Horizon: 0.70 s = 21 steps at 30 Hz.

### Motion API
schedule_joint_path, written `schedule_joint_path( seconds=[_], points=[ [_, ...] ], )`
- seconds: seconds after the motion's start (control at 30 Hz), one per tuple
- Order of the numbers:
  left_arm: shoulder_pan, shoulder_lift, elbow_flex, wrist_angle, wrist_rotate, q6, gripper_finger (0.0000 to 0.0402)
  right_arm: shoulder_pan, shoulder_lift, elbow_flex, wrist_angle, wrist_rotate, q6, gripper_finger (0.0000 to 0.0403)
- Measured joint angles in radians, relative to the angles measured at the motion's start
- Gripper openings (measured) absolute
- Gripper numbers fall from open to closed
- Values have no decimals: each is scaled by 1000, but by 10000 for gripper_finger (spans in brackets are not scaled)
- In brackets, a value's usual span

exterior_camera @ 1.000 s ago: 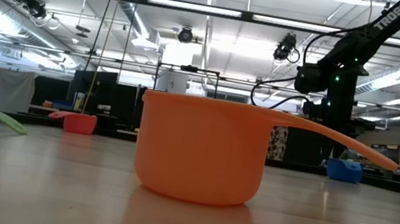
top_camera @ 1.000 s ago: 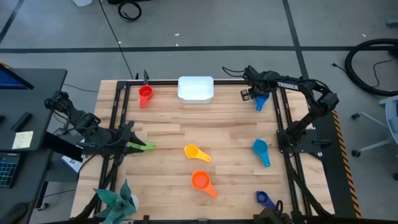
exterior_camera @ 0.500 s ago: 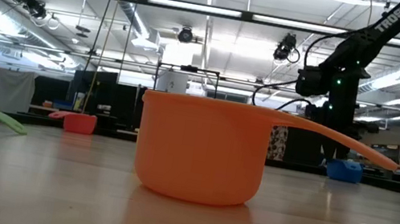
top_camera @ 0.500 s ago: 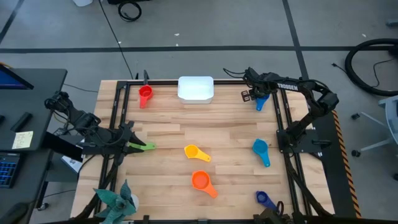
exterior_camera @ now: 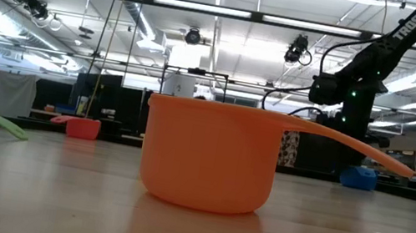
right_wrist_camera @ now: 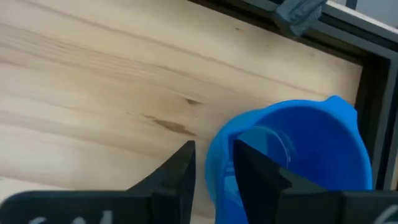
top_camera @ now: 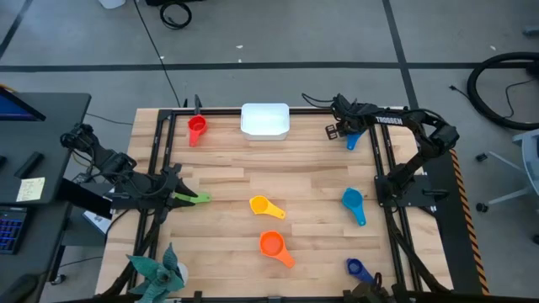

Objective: Nest measuring cups in basket
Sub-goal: Stack the blue measuring cup on top of the orange measuring cup

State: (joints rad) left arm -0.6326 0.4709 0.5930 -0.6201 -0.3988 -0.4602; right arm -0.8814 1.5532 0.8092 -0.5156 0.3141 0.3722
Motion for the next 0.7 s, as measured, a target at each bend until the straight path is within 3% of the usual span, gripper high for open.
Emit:
schedule_joint_path(
  seconds=[0.23, 0.7],
  points=[
    [0, 0, 0, 0, 0, 0, 130, 0, 0, 0, 0, -1, -62, 15],
    [0, 0, 0, 0, 0, 0, 130, 27, 0, 0, -61, 2, -204, 12]
  ],
)
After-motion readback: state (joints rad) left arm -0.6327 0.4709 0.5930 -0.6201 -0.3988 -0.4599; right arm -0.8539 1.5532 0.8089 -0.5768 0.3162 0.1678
